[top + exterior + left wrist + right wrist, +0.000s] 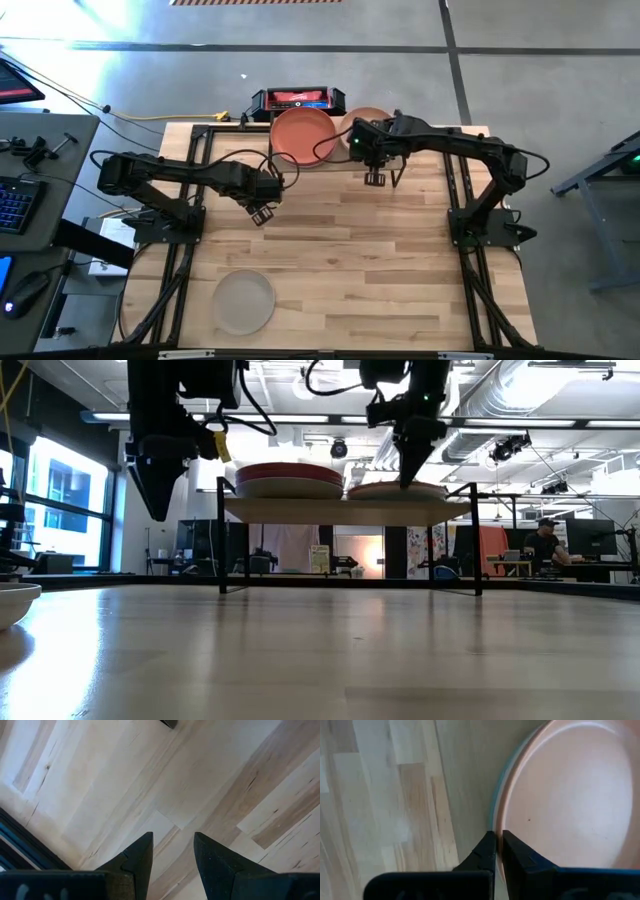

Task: Place and stack plates onto a shelf
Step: Stack the brown plate on top of the light orange plate on the shelf

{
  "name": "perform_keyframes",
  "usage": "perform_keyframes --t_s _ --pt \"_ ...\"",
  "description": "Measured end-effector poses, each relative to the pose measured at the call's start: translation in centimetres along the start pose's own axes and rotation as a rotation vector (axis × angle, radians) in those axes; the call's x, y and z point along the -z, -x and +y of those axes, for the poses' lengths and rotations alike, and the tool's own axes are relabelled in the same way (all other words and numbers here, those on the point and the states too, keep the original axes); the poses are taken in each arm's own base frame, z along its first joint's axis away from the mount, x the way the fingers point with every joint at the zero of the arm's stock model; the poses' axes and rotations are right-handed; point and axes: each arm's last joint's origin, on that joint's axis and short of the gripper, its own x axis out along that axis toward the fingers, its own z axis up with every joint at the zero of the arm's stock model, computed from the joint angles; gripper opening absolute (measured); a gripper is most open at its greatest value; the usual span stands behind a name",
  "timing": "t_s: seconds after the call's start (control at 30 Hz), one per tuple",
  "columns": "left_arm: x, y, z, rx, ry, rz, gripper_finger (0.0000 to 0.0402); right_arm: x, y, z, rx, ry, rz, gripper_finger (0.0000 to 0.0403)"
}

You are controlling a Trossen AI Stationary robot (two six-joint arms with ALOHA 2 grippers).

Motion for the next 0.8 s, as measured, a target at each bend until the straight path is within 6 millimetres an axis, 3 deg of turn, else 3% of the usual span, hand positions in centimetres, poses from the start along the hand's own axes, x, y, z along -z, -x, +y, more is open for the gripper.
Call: perform_keyframes --t_s 0.33,0.8 --pt "0.0 0.0 0.0 0.016 0.0 0.011 0.0133 -0.9 2.6 -1.0 -0.015 -0.047 -0.103 0.0" --pt "0.1 0.0 0.0 0.004 -0.004 0.015 0.0133 -0.6 0.1 -1.3 -0.043 -0.046 0.012 0.0"
